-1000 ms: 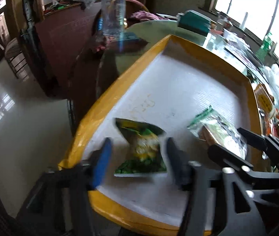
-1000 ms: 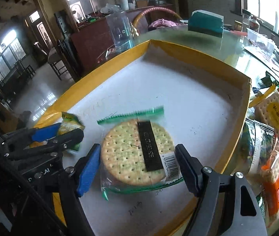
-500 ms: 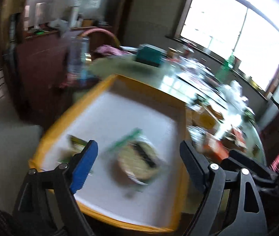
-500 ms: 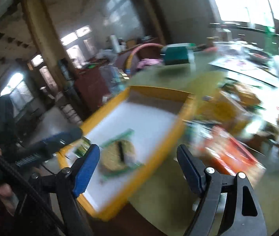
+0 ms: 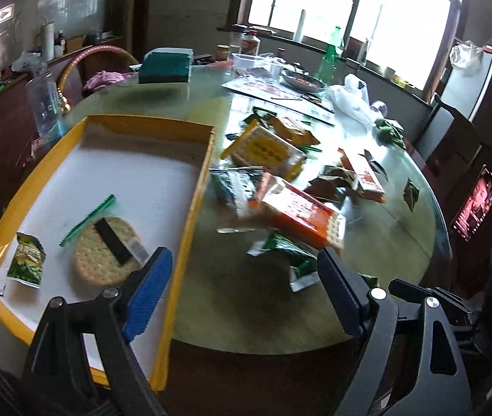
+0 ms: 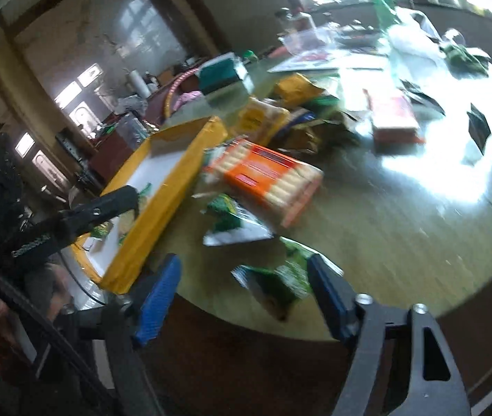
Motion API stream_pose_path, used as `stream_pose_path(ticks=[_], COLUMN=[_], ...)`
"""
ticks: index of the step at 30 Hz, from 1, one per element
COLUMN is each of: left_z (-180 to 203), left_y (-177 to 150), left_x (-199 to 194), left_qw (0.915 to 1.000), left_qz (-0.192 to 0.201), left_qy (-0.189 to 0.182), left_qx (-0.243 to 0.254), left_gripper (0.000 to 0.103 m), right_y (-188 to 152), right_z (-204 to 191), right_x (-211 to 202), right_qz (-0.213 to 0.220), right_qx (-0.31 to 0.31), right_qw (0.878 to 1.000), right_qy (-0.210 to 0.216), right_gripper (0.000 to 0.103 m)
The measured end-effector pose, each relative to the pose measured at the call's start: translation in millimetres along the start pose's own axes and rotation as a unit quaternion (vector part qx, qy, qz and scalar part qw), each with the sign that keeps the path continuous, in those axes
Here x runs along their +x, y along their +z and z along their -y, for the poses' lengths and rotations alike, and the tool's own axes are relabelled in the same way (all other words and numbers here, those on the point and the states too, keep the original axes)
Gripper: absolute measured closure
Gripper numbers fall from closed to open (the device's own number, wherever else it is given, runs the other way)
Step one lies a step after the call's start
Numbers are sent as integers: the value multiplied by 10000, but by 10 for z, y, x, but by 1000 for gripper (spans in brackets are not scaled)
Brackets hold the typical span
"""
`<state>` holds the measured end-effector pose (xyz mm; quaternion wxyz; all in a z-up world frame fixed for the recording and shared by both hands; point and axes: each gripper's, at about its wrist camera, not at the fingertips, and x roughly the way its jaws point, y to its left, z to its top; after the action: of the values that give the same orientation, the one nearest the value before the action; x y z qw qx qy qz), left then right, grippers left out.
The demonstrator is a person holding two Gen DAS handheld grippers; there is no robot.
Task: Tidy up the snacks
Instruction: 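Move both tools back toward the snacks on the table, then grasp the green Peas Original bag with the right tool while the left tool grasps a small green packet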
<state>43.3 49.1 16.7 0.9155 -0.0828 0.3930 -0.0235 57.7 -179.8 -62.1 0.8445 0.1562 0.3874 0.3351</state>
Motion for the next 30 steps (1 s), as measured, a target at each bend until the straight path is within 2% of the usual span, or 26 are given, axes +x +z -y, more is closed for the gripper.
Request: stream_pose_path(ticks=[5,8,12,14,21,22,23,26,30], left_z=[123,154,169,154,150,166,192,298,454], left_y=[-40,-60,-79,-90,-93,-83,-70,-22,11], left_x=[55,83,108,128,208,235,269,367,570], left_qw=[9999,9998,9997,9997,9993,9991,9987,9980,9958], left_qz=[-84,-148,-175,-198,-344,-411,-491,-593,-829], left_qy=[47,82,108,131,80,30,-28,-157,-69], left_qx=[55,137,142,115,95,89,106,180,373], left_gripper=[18,18,18,18,18,18,18,18,21], right_y=[-47,-97,-160,-173,-85,-61,-40,6,32], right_z=[188,271,372,378,379,385,380,381,436], right_x=[-17,-13,12,52,162,183,206,256,249], right_qz=[-73,-155,-257,-335,-434,-462,-482,-517,-515], right_qx=[145,199,358,369,442,482,476,377,388], right_qw=[9997,9994,9988,9985,9979,9976,9976,9970,9971], right_qy=[-181,-246,-200,-221,-212,-162,-161,-436,-404], right_gripper=[33,39,41,45,46,48,59,74,78])
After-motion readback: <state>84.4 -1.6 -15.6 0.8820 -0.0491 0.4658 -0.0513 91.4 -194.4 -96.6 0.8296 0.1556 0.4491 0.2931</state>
